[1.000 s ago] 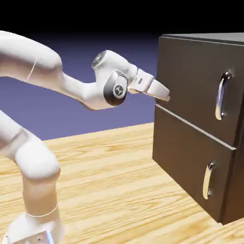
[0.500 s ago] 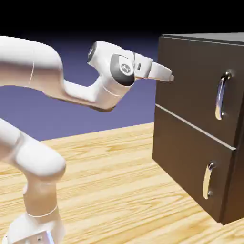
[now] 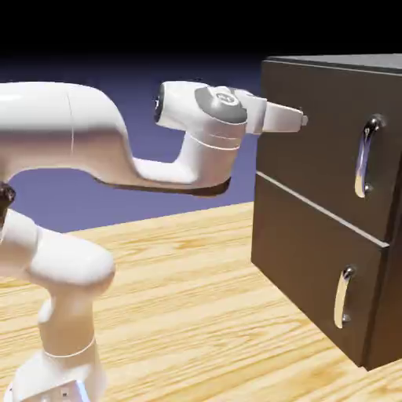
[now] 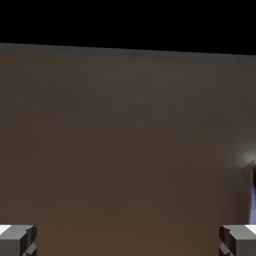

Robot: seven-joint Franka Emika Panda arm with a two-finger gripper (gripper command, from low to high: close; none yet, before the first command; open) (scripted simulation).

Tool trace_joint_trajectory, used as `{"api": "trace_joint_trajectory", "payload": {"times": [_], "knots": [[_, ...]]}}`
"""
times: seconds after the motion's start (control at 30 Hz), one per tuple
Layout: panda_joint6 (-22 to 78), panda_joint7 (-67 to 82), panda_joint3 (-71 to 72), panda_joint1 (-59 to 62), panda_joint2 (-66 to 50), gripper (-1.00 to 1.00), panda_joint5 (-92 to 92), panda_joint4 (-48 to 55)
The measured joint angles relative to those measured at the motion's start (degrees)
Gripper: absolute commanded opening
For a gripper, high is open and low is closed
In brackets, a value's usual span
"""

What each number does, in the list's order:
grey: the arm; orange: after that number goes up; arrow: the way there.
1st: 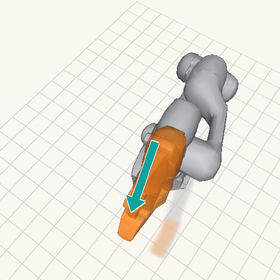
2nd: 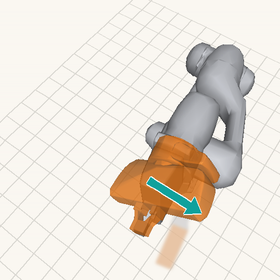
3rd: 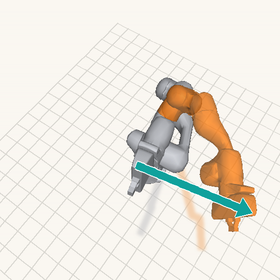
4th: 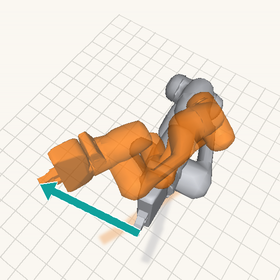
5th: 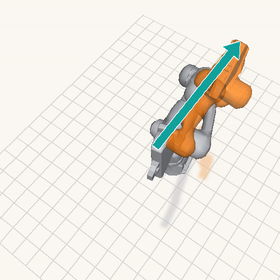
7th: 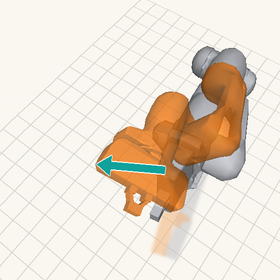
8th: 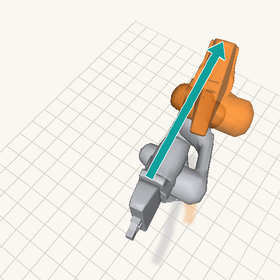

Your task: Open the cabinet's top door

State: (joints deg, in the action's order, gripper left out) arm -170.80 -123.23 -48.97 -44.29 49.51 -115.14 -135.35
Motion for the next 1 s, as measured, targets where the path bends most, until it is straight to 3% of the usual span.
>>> {"api": "trace_joint_trajectory", "payload": {"times": [0.67,0.83,0.87,1.0], "knots": [[1.39,-34.96,-21.19,-18.87,7.29,0.00,-49.84,11.10],[2.02,-35.28,-27.08,-28.94,5.52,0.00,-50.85,18.98],[2.05,-35.27,-27.40,-29.49,5.41,-1.00,-50.87,19.42],[4.43,-35.53,-24.86,-25.34,4.76,-1.00,-49.65,15.46]]}}
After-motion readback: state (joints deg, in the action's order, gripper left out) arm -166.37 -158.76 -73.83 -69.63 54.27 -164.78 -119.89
